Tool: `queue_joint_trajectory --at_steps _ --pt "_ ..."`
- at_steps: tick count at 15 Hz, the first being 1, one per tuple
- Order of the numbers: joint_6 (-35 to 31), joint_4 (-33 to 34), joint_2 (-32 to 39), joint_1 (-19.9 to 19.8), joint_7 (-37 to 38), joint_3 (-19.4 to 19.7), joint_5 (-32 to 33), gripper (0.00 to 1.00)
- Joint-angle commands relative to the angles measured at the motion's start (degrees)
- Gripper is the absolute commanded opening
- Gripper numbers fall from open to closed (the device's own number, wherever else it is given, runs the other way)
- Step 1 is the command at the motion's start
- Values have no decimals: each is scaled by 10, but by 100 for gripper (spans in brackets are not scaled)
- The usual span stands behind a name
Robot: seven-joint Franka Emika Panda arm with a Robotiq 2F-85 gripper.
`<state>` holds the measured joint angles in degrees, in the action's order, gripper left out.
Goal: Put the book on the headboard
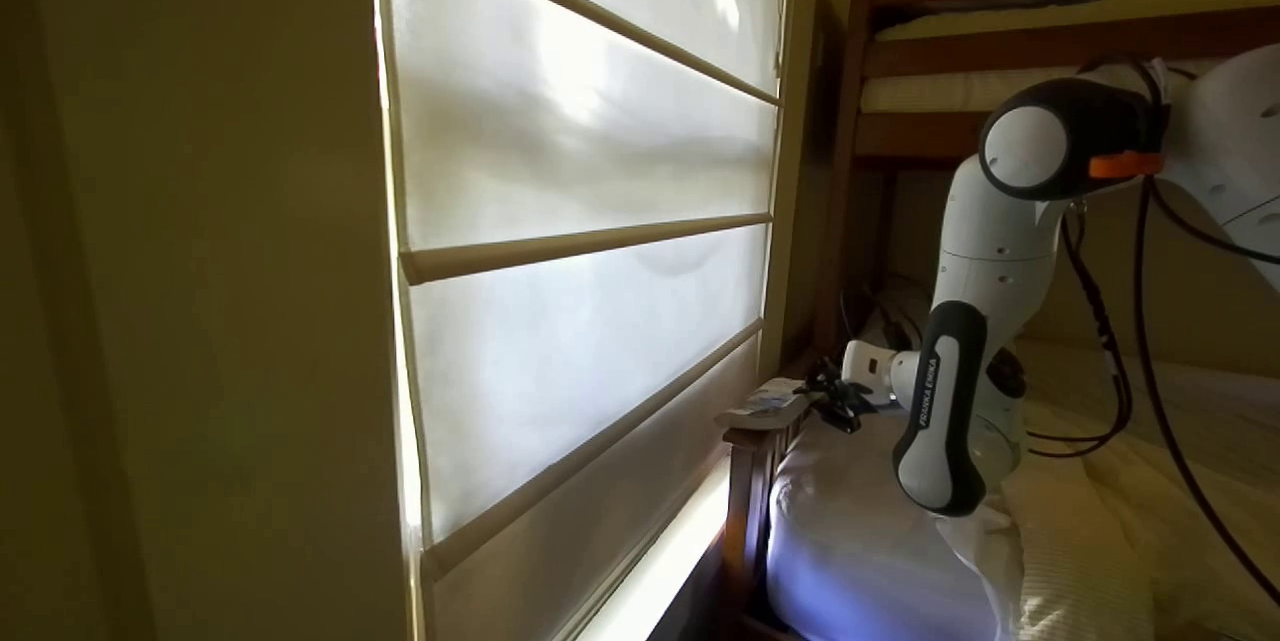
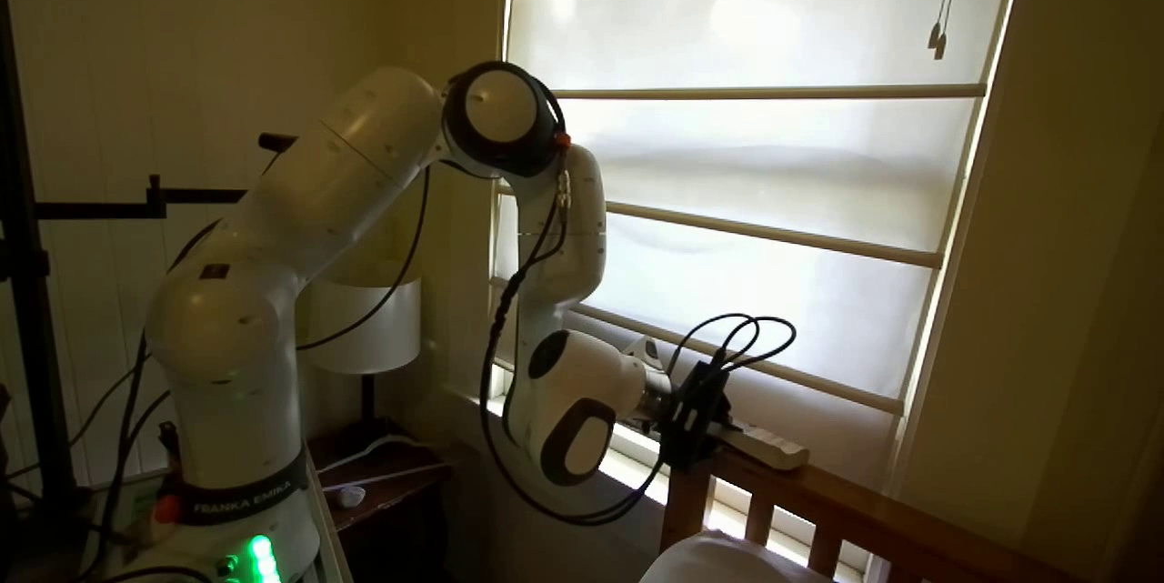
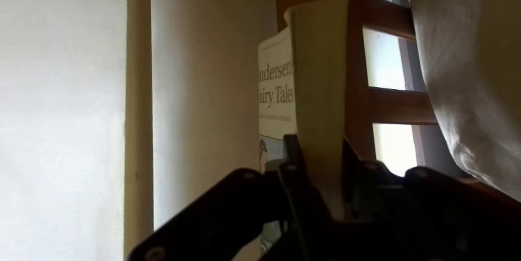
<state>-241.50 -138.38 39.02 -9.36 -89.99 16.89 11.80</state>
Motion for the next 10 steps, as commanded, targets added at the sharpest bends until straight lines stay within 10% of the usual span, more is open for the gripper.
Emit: queue_joint_trajectory --at_steps 1,8,9,10 --pt "-11 0 16 13 -18 17 -14 6" --pt "-6 0 23 14 -19 26 -18 6" --pt "-4 -1 23 15 -20 27 -22 48" --pt "-1 -1 23 17 -21 28 -24 49"
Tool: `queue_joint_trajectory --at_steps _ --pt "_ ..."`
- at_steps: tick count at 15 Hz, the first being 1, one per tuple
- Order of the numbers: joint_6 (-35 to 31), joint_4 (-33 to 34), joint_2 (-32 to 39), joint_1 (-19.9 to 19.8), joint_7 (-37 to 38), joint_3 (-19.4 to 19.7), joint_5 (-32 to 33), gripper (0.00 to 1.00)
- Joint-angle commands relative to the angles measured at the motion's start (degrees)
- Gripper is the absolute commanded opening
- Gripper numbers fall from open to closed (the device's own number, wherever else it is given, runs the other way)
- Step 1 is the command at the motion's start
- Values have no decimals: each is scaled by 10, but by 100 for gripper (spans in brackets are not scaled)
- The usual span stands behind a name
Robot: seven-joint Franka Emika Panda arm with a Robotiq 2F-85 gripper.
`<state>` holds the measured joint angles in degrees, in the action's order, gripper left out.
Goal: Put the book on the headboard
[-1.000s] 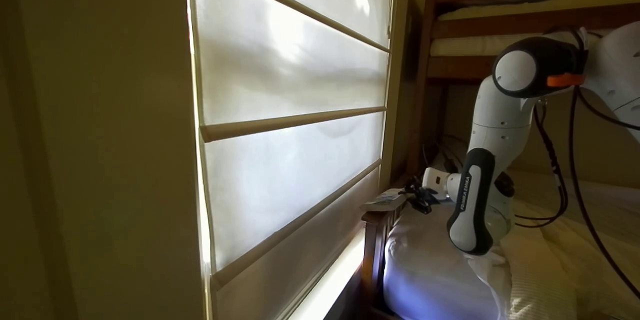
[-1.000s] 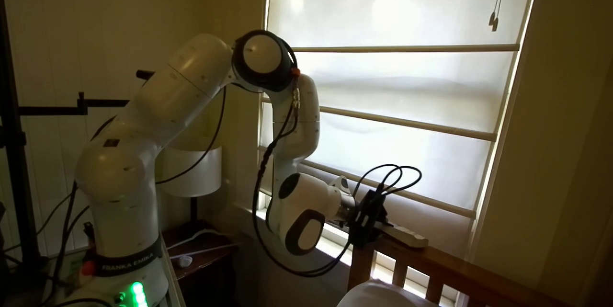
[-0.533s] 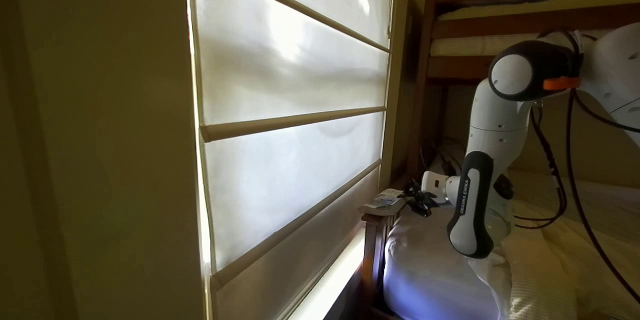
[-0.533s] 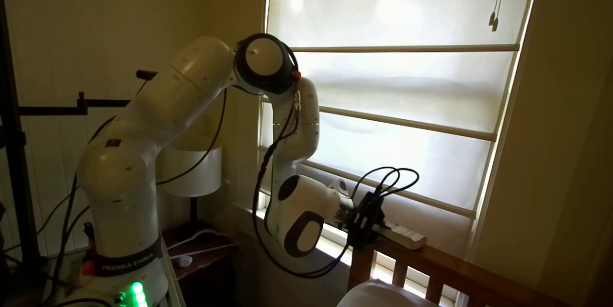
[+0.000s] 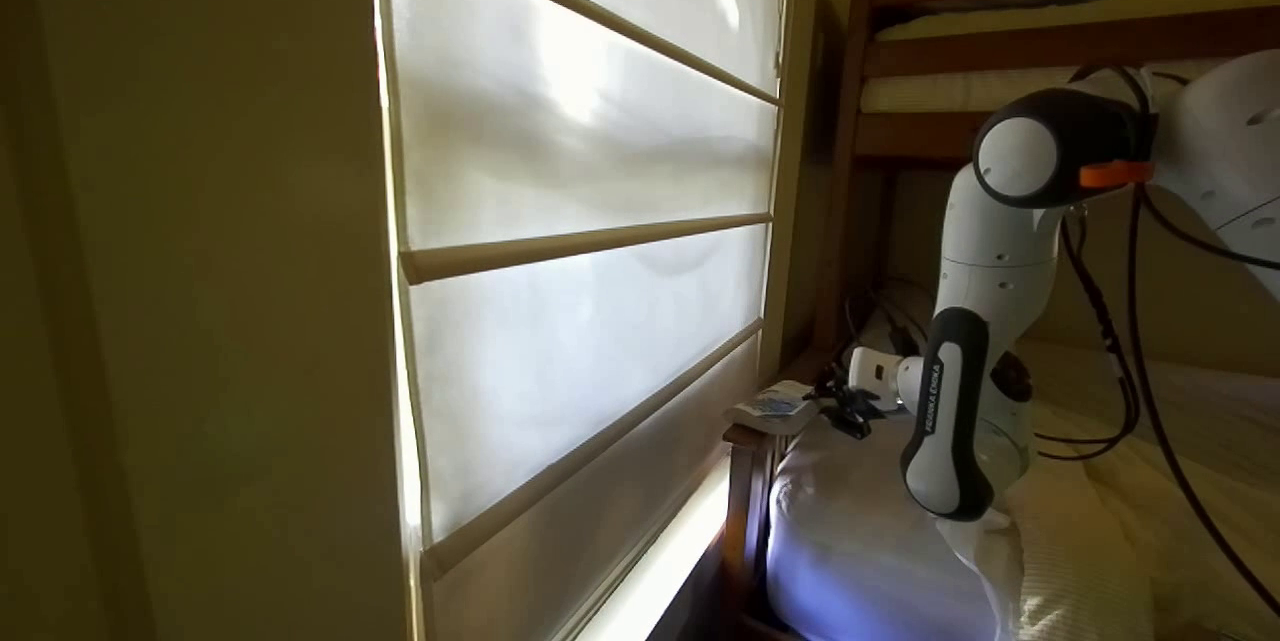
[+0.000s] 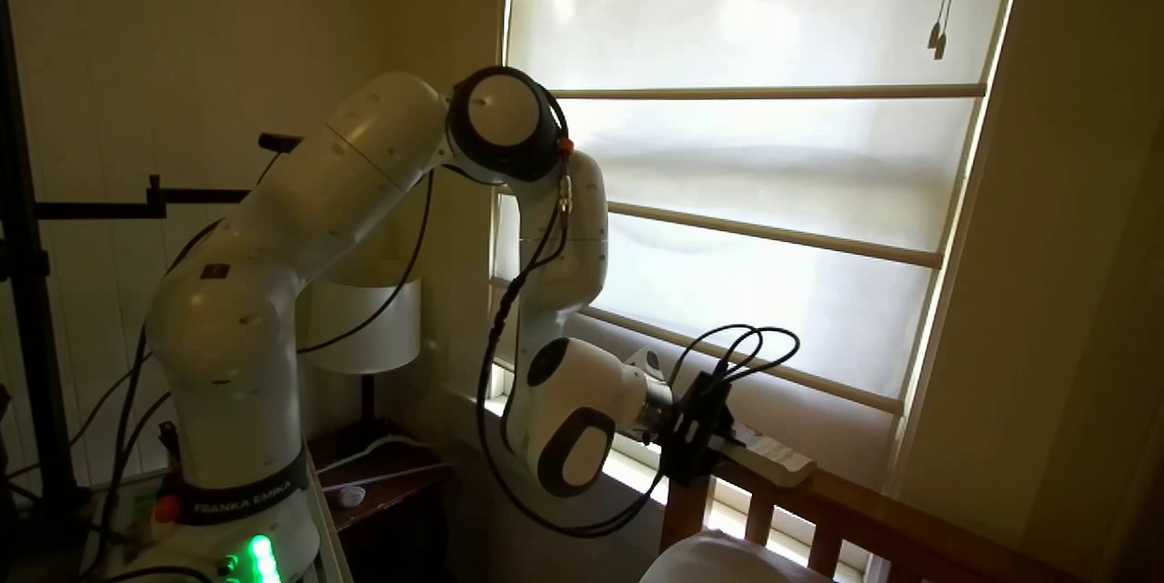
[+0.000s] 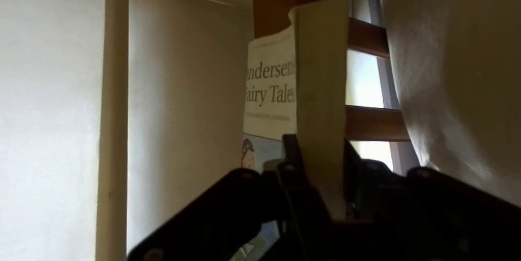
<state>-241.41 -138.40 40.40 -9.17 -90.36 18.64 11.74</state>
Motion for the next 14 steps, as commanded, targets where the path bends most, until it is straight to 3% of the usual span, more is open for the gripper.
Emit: queue_joint_trajectory --at_steps 1,7,10,14 --pt "-2 -2 9 15 -19 12 -25 56" --pt "-1 -3 11 21 -23 17 -40 97" --pt "-3 -18 -4 29 -46 33 -47 100" --pt "-1 -56 -70 -5 -5 38 16 100"
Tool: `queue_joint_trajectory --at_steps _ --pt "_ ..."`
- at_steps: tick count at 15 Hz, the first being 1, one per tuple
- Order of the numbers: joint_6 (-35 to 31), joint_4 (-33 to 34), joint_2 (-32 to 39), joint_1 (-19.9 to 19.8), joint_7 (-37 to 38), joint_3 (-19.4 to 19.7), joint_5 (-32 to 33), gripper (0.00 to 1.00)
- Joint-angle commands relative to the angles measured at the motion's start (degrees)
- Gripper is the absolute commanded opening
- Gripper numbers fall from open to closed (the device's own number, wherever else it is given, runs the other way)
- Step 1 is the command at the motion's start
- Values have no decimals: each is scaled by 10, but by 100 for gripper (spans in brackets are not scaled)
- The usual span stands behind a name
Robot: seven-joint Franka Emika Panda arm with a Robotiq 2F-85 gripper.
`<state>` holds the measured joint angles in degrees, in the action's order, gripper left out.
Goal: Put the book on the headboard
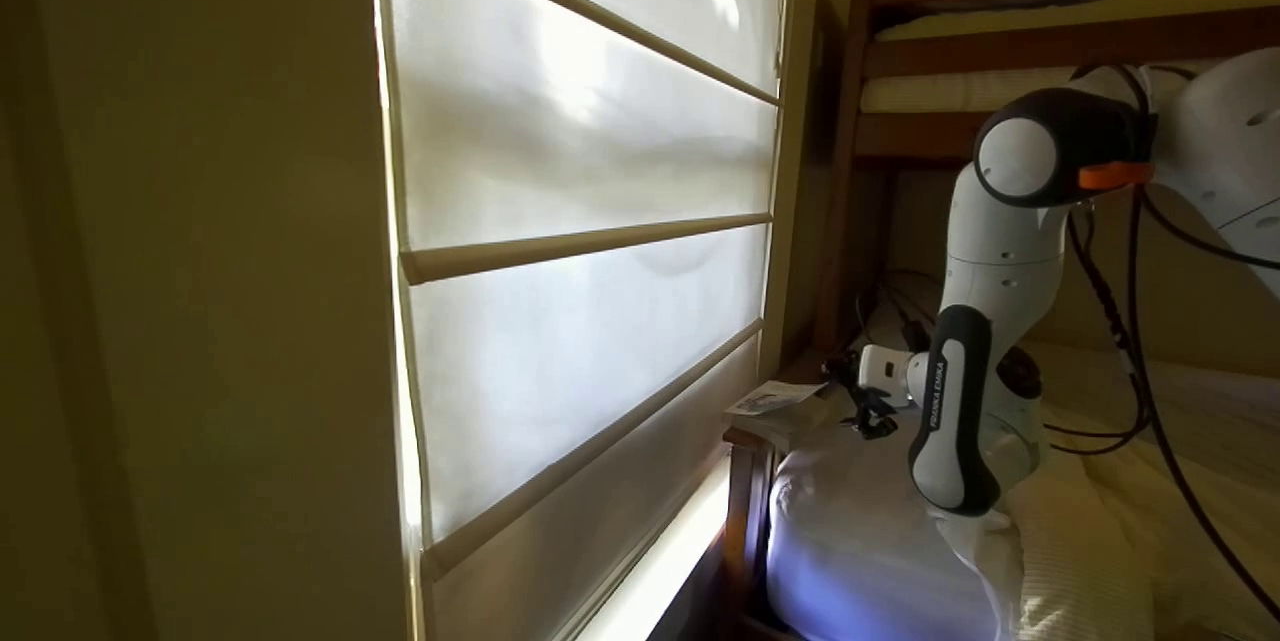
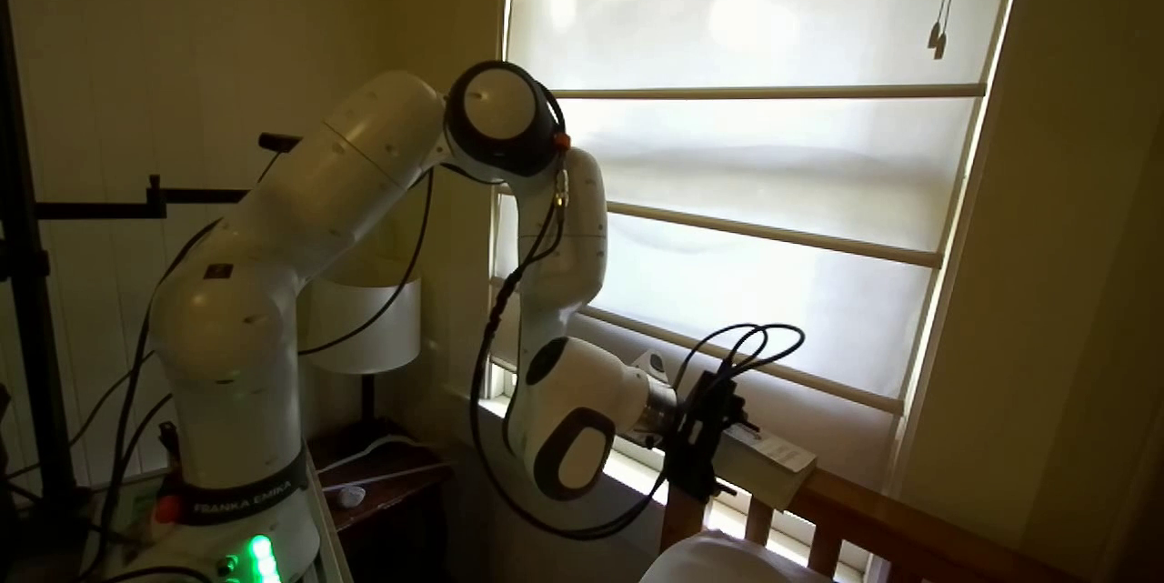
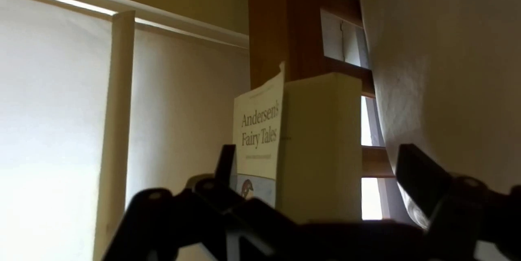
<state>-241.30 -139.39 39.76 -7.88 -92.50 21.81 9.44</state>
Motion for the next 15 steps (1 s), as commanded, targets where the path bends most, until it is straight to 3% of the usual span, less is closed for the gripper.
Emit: queue_joint_trajectory --at_steps 1,8,13,14,15 --pt "-3 -54 -82 -26 27 7 53 100" --pt "48 -119 -257 -145 279 11 312 100" --pt "63 -137 -365 -191 499 33 442 100" --pt "45 -113 -307 -176 434 29 398 100" --pt "46 -115 -321 -179 447 32 405 100"
